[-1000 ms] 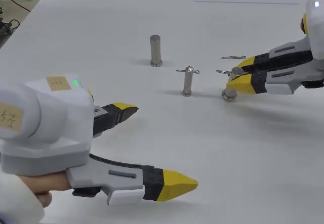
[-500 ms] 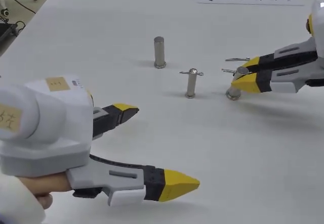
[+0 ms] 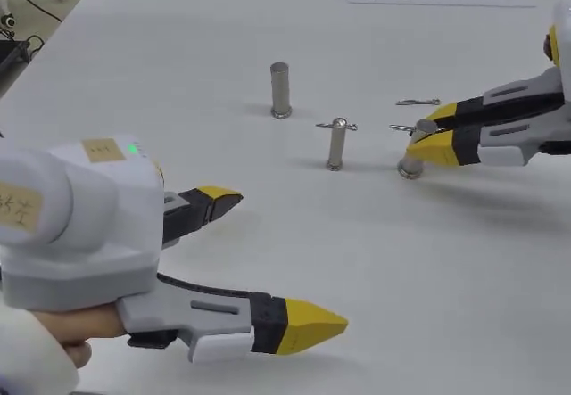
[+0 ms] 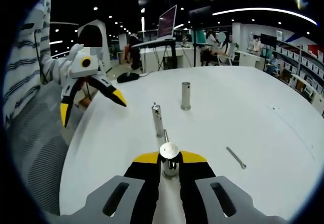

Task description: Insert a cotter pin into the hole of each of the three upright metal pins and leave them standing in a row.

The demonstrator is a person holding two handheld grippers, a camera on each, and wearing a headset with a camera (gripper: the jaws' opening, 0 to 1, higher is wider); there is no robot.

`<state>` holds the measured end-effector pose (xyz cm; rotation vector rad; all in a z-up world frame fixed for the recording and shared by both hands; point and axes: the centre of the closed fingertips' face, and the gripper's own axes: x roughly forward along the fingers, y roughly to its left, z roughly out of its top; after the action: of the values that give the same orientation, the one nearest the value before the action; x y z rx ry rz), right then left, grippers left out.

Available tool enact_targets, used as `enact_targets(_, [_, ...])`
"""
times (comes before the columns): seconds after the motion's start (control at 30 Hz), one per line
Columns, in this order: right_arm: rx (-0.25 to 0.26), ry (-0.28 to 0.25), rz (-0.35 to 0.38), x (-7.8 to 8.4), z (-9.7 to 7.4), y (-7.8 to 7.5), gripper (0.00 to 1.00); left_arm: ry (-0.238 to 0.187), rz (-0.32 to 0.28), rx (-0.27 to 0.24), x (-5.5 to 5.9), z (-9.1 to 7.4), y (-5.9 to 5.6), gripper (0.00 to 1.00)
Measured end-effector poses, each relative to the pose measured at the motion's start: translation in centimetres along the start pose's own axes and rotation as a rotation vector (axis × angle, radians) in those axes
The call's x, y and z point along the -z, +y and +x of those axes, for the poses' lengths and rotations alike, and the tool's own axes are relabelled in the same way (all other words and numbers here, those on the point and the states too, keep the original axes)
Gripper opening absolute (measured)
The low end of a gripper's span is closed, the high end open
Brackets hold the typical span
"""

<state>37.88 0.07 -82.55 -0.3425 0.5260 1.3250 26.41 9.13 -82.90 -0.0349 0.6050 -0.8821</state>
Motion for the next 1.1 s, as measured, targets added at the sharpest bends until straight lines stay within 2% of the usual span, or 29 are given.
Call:
enact_targets(0.37, [0.011,0.0,0.01,0.0,0.1,0.0,0.16,0.0,0.002,0.004,0.0,0.0,-0.2,0.98])
enact_targets(0.47, [-0.003,-0.017,0.03,-0.4,-0.1,0.2,0.26,-0.009,-0.001,0.001,-0.2,-0.2,-0.1,0.98])
enact_targets(0.53, [0.023,-0.02,0.022,-0.7,-0.5,0.0,0.31,-0.012,0.001,0.0,-0.4,-0.2,-0.1,0.98])
enact_targets(0.73, [0.042,-0.044,0.061,-1.3,-2.1,0.4,0.44,-0.02,0.006,-0.001,-0.7,-0.5,-0.3,0.98])
enact_targets(1.1, [0.104,-0.116,0.168,-1.9,-6.3,3.6,0.67,-0.026,0.011,-0.006,-1.4,-1.0,-0.4,0.99])
